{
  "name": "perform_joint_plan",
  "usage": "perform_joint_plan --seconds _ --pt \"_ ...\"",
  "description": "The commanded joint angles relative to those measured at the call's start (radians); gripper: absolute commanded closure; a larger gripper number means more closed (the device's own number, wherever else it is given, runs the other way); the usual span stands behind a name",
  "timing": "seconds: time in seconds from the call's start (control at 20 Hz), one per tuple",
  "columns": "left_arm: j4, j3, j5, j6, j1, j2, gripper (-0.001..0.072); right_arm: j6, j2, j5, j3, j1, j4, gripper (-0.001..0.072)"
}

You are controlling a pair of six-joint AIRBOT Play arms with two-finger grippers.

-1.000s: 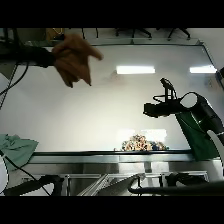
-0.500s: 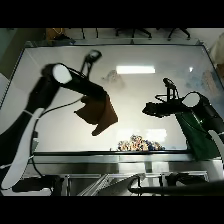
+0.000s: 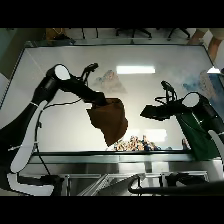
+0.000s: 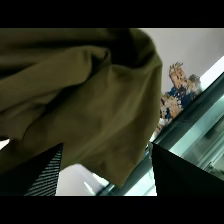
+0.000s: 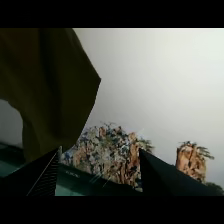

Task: Fold the shirts.

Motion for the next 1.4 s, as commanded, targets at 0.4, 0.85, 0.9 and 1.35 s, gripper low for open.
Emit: perform_joint_plan --seconds 0.4,0.85,0.9,1.35 --pt "-0.238 -0.407 0.288 0.135 0.216 0.067 0.0113 -0.008 -0.064 -0.405 -0.237 0.394 0.168 0.0158" --pt "-0.236 -0.302 0.301 0.157 0.143 -0.061 0.0692 -0.121 -0.184 -0.467 -0.235 0.402 0.213 0.0695" --pt "-0.233 -0.270 0.272 0.157 0.137 -0.061 0.0693 -0.124 -0.173 -0.465 -0.234 0.403 0.213 0.0696" --pt "-0.131 -0.133 0.129 0.137 0.120 0.093 0.0694 -0.118 0.000 -0.401 -0.142 0.376 0.206 0.0696"
